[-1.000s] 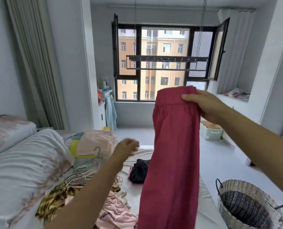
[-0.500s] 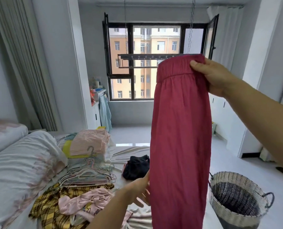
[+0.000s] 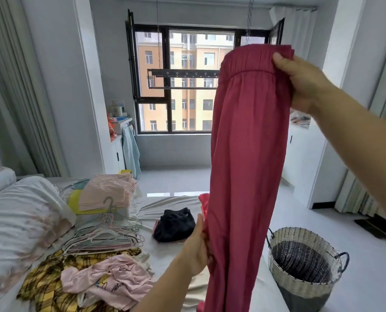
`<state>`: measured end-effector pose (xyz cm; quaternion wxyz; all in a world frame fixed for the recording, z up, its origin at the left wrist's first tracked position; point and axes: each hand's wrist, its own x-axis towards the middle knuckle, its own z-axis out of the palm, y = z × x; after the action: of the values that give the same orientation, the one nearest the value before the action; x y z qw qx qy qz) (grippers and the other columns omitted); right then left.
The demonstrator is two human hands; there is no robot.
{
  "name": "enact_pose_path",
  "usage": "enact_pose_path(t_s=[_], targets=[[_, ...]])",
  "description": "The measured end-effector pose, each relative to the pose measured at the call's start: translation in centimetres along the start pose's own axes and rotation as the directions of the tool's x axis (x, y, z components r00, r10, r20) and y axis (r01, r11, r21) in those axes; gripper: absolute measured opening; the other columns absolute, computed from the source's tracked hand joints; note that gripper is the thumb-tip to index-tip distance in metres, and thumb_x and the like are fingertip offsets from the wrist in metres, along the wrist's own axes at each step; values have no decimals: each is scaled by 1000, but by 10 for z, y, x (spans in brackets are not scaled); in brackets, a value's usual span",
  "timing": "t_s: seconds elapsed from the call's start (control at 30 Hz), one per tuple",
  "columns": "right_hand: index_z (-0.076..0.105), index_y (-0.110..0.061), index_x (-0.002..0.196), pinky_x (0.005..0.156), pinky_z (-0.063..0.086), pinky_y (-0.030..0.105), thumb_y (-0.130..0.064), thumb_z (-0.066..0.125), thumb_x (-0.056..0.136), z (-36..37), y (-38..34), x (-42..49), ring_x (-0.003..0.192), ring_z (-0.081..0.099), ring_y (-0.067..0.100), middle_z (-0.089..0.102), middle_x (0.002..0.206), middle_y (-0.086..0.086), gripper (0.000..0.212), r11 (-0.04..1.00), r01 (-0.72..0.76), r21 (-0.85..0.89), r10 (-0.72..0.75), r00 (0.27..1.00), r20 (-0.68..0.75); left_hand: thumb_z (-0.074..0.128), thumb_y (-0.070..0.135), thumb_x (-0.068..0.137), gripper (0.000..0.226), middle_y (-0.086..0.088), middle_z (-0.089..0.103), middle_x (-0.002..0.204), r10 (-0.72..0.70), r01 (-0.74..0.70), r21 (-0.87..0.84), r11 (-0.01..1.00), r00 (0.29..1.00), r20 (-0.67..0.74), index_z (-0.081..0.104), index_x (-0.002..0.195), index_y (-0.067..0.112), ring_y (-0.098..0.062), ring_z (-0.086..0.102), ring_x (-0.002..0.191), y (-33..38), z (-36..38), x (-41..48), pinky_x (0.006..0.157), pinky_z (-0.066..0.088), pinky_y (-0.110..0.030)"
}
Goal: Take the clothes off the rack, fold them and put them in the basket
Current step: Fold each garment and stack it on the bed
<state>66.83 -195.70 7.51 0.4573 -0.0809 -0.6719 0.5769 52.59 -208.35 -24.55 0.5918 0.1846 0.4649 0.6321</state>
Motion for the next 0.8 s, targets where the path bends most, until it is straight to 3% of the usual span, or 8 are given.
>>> enact_pose_path(t_s=[0.07,0.17,0.23,0.33,0.53,0.67,0.73,0.8], targets=[[61,-21,104,75,54,25,-20,50,95,-14,-10,4,82,68,8,73,85,-8,15,1000,21,19,-21,1000,-22,57,43,80,38,-5,73,96,90,-93,-71,993,995,-43,72,97,13,-17,70,76,20,6,-3,73,54,-31],[59,-20,113,78,53,24,-22,50,95,-49,-14,5,91,68,8,73,93,-9,21,1000,16,-4,-17,998,-67,54,25,89,24,-4,74,78,201,-216,-130,968,972,-120,73,85,11,-15,69,64,59,-12,-8,70,54,-28],[55,-17,126,84,52,24,-33,67,82,-77,-4,7,105,64,11,70,110,-5,48,999,-23,-49,21,998,-52,48,16,94,38,-3,70,62,264,-289,-90,953,939,-219,73,66,12,-11,65,51,88,-34,-14,50,52,-18],[50,-16,134,86,52,23,-42,81,56,-111,25,4,115,59,14,63,125,1,87,988,-112,-111,109,994,-33,48,7,94,23,0,66,51,322,-317,77,945,869,-375,63,76,10,-8,59,40,122,-51,-26,38,46,-15],[53,-16,131,78,54,23,-32,70,68,-140,52,12,98,63,7,70,107,-8,68,996,-84,-13,83,993,-89,52,4,91,20,8,64,50,488,-432,229,872,749,-448,57,78,18,-4,56,44,156,-51,-43,54,42,-22],[58,-15,123,78,54,22,-31,74,71,-150,65,22,91,65,6,72,96,-9,57,998,-64,-3,63,985,-160,55,-2,87,17,0,66,68,552,-384,423,820,726,-410,62,85,13,-12,53,71,170,-45,-52,65,43,-22],[60,-18,115,74,54,21,-20,64,84,-151,68,27,88,67,5,73,91,-10,31,996,-35,78,50,978,-203,58,-5,84,16,4,68,61,569,-355,504,787,733,-372,63,85,10,-13,56,71,179,-45,-57,65,49,-20],[61,-21,109,74,53,20,-20,62,81,-148,71,35,87,67,3,73,88,-13,28,994,-27,108,48,978,-201,62,-6,81,16,5,67,56,564,-289,586,757,740,-365,62,79,10,-14,59,66,181,-49,-54,61,52,-19]])
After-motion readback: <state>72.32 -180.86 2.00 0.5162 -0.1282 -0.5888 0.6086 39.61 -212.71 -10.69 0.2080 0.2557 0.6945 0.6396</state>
